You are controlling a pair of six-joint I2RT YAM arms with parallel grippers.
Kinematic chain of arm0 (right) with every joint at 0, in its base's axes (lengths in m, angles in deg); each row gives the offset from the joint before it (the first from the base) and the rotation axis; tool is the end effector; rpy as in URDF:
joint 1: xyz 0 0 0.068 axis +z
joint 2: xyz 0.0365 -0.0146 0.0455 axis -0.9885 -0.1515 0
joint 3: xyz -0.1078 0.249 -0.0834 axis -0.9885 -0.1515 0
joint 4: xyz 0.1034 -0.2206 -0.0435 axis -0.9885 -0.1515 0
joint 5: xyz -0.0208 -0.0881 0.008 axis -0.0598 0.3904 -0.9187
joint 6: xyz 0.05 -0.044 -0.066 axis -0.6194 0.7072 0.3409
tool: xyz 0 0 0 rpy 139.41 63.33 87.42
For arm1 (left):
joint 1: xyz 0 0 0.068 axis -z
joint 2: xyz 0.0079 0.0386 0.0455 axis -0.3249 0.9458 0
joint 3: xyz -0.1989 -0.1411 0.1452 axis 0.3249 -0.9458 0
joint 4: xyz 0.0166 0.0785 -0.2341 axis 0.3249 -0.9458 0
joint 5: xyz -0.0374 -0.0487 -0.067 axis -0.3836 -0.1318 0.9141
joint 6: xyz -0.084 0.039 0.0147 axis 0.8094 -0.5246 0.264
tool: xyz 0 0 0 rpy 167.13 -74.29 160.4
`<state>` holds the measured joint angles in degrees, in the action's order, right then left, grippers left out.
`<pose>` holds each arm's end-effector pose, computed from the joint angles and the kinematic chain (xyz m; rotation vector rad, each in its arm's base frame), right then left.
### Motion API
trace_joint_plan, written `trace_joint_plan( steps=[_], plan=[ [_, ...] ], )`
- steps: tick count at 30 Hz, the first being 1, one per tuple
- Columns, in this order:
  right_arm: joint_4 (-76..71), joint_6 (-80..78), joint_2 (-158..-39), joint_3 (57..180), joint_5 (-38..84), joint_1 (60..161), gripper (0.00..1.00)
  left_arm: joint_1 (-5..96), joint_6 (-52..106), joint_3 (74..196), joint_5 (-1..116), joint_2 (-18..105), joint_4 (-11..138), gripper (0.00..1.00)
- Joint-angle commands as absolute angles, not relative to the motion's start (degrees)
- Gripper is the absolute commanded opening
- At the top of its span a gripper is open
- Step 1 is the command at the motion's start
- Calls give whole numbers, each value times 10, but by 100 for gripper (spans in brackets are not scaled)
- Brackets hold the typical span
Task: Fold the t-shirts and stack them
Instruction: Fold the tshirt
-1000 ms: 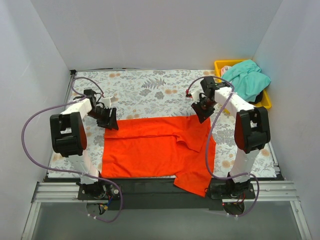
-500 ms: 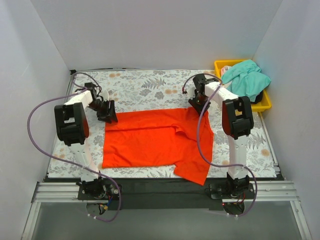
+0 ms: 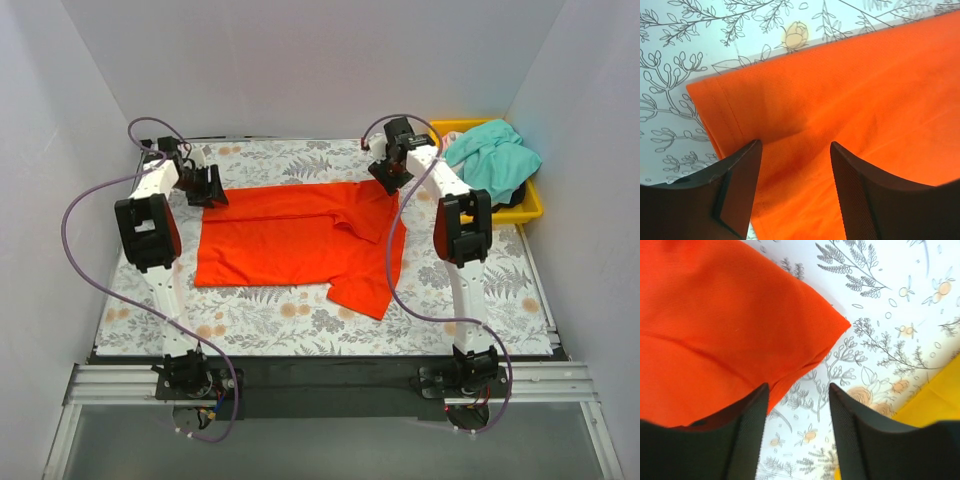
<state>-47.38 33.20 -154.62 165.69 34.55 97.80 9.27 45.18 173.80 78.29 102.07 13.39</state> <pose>0.5188 0.1473 0.1670 -0.9526 2.4356 -0.1628 0.4942 0.0429 0.1378 -0.8402 2.6741 -0.7937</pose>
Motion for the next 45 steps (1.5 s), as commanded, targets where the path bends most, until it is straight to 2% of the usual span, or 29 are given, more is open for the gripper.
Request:
trace_joint_plan(
  steps=[1, 3, 5, 8, 12, 17, 21, 25, 41, 42, 45],
  plan=[
    [-481, 352, -1415, 1679, 268, 975, 60, 89, 452, 1731, 819, 945, 130, 57],
    [-494, 370, -1340, 1655, 221, 978, 76, 88, 432, 1722, 845, 891, 113, 58],
    [-516, 409, -1286, 1578, 192, 994, 82, 86, 411, 1687, 857, 830, 96, 61],
    [-561, 460, -1189, 1440, 171, 1018, 82, 80, 326, 1616, 897, 771, 40, 64],
    [-575, 480, -1063, 1256, 174, 1091, 75, 67, 241, 1505, 909, 670, -19, 65],
    [-552, 448, -990, 1076, 213, 1188, 69, 53, 180, 1393, 919, 607, -75, 65],
    [-485, 421, -987, 994, 264, 1224, 67, 53, 192, 1327, 901, 563, -47, 65],
    [-417, 402, -1008, 954, 301, 1236, 63, 53, 207, 1303, 884, 555, -25, 65],
    [-349, 359, -1068, 918, 353, 1284, 61, 53, 234, 1305, 859, 570, 4, 64],
    [-336, 358, -1074, 916, 360, 1283, 59, 53, 234, 1303, 857, 570, 5, 64],
    [-326, 357, -1090, 901, 380, 1284, 41, 53, 222, 1294, 847, 568, 9, 64]
  ],
)
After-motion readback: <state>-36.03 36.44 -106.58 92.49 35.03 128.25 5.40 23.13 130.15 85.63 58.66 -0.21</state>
